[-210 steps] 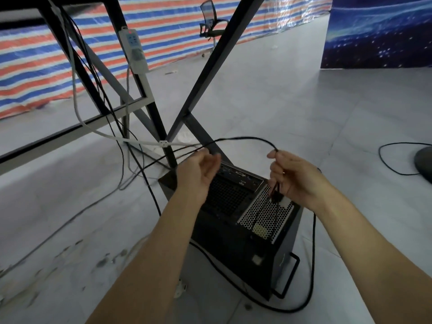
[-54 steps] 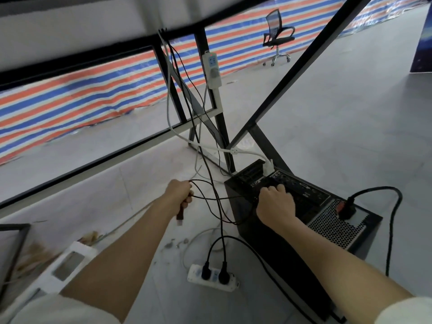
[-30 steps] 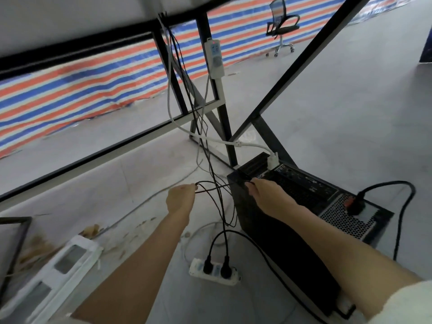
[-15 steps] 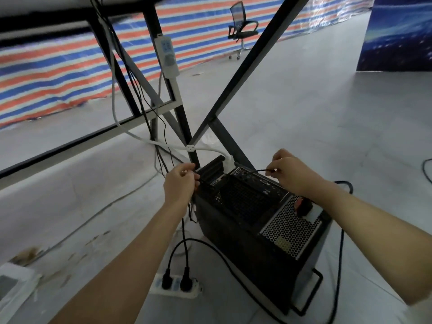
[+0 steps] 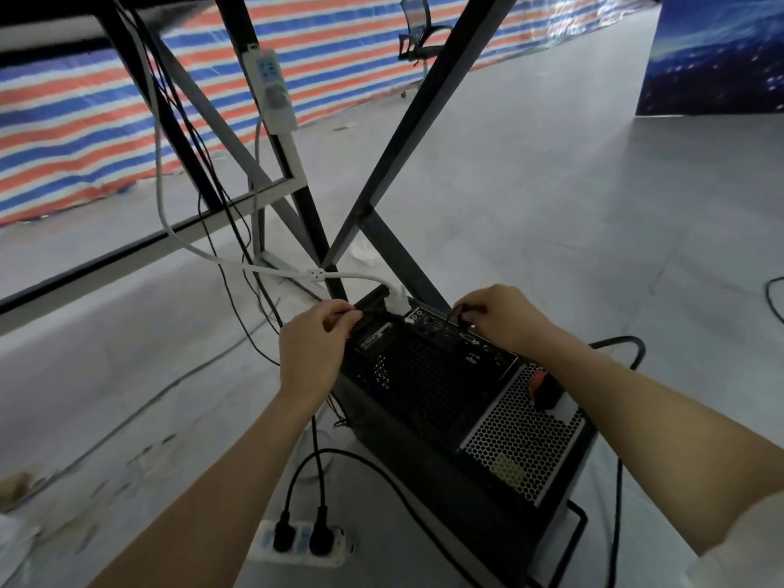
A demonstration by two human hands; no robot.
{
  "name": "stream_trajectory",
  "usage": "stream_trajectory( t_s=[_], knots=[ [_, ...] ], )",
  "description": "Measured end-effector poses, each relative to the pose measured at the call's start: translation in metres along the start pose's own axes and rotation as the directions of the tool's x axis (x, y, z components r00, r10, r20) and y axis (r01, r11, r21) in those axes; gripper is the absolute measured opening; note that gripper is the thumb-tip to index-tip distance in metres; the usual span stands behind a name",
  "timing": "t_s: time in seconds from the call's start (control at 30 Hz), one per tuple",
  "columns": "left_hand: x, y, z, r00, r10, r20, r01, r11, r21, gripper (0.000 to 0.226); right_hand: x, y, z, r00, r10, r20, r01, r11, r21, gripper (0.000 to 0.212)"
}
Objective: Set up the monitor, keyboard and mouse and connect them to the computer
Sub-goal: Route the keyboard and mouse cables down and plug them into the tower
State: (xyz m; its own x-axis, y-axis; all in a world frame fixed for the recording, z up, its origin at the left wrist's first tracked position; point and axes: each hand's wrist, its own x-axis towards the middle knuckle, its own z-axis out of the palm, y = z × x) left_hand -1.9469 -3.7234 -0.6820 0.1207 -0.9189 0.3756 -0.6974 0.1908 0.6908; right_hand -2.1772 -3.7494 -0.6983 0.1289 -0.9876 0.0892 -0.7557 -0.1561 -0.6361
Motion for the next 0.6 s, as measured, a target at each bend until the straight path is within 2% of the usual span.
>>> stream_trajectory(
  t_s=[0.1, 0.13, 0.23, 0.37, 0.5, 0.6],
  knots=[
    [0.002, -0.001, 0.005, 0.998, 0.049, -0.039, -0.034, 0.946, 0.322, 0.016, 0.007, -0.001, 0.007, 0.999, 0.028, -0.029, -0.026, 0.998, 0.049, 0.024],
    [0.003, -0.001, 0.006, 0.997, 0.059, -0.056, -0.035, 0.933, 0.358, 0.016, 0.009, -0.001, 0.009, 0.999, 0.035, -0.033, -0.033, 0.998, 0.058, 0.023],
    [0.005, -0.004, 0.010, 0.994, 0.086, -0.066, -0.066, 0.964, 0.259, 0.010, 0.017, 0.001, 0.011, 0.998, 0.051, -0.028, -0.049, 0.997, 0.060, 0.023],
    [0.006, -0.002, 0.016, 0.999, 0.032, -0.011, -0.032, 0.999, 0.034, 0.007, 0.020, 0.006, 0.009, 0.998, 0.049, -0.029, -0.047, 0.997, 0.065, 0.024],
    [0.006, -0.001, 0.021, 0.999, 0.050, -0.007, -0.050, 0.997, 0.050, 0.024, 0.020, 0.008, 0.010, 1.000, -0.025, 0.003, 0.025, 0.999, -0.038, 0.027],
    [0.006, -0.001, 0.022, 0.998, 0.062, -0.011, -0.061, 0.996, 0.064, 0.028, 0.024, 0.007, 0.009, 0.995, -0.082, 0.063, 0.090, 0.986, -0.138, 0.027]
  ],
)
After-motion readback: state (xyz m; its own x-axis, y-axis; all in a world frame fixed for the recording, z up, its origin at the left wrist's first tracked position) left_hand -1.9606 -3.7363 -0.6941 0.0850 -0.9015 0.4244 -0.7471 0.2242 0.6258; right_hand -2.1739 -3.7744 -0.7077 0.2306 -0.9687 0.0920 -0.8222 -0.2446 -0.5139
